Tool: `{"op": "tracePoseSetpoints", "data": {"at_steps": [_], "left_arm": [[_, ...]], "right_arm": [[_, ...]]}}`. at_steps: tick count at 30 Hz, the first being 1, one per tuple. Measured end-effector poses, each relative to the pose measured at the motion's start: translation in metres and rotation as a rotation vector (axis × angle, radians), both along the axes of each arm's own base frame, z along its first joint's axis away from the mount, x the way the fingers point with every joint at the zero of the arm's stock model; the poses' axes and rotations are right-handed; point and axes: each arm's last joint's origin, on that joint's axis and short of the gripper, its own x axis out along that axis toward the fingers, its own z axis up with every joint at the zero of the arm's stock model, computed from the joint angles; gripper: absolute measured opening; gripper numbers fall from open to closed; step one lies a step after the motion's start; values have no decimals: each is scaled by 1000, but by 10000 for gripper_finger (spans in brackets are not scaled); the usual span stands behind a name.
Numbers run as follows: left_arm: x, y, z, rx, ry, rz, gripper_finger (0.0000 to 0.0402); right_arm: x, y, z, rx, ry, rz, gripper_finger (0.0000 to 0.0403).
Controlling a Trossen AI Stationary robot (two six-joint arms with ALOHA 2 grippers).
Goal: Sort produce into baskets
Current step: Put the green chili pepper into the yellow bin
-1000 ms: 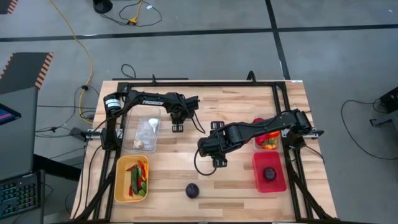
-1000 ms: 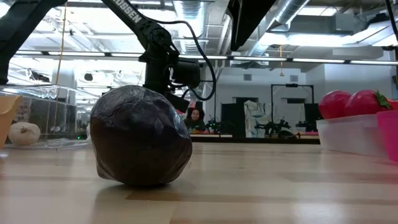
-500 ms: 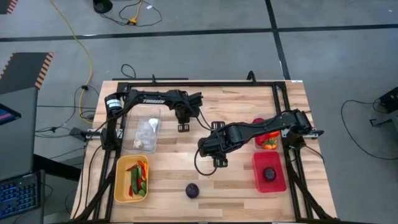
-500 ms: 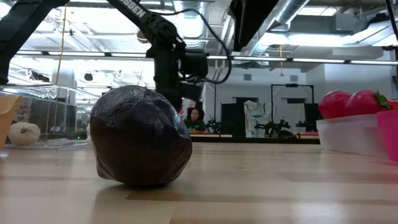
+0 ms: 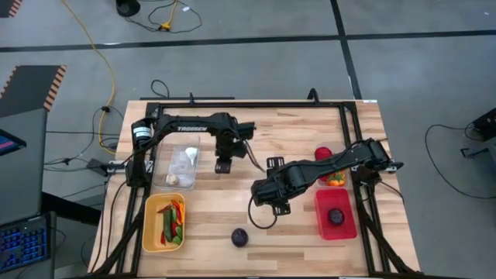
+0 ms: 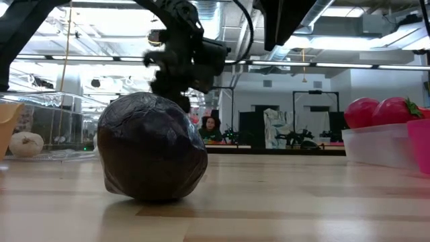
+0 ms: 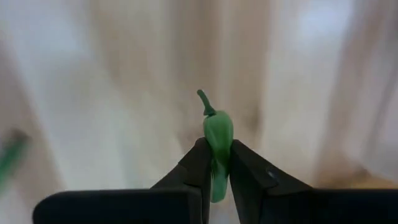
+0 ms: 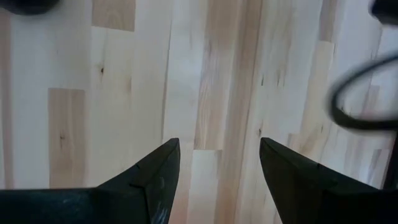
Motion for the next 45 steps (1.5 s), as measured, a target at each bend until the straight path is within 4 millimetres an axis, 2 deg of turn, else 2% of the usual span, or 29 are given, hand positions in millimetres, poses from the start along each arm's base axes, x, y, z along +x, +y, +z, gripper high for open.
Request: {"op": "tracePoseSetpoints", "data": {"at_steps": [9,21,26,39,45], "left_arm": [[-17,-62,18,-36,356,-32,32],[-25,-147,22,43,395,-124,32],[-32,-179,23,81,413,-136,32],[-71,-269,26,192,461,-152,35],[-89,-296,26,242,481,-123,74]], "right_arm": [[-3,11,0,2,-4,15,249],[-15,43,0,18,-14,92,249],[-19,54,0,38,-35,61,249],[-20,67,1,76,-90,50,249],[-17,67,2,90,-117,45,249]]}}
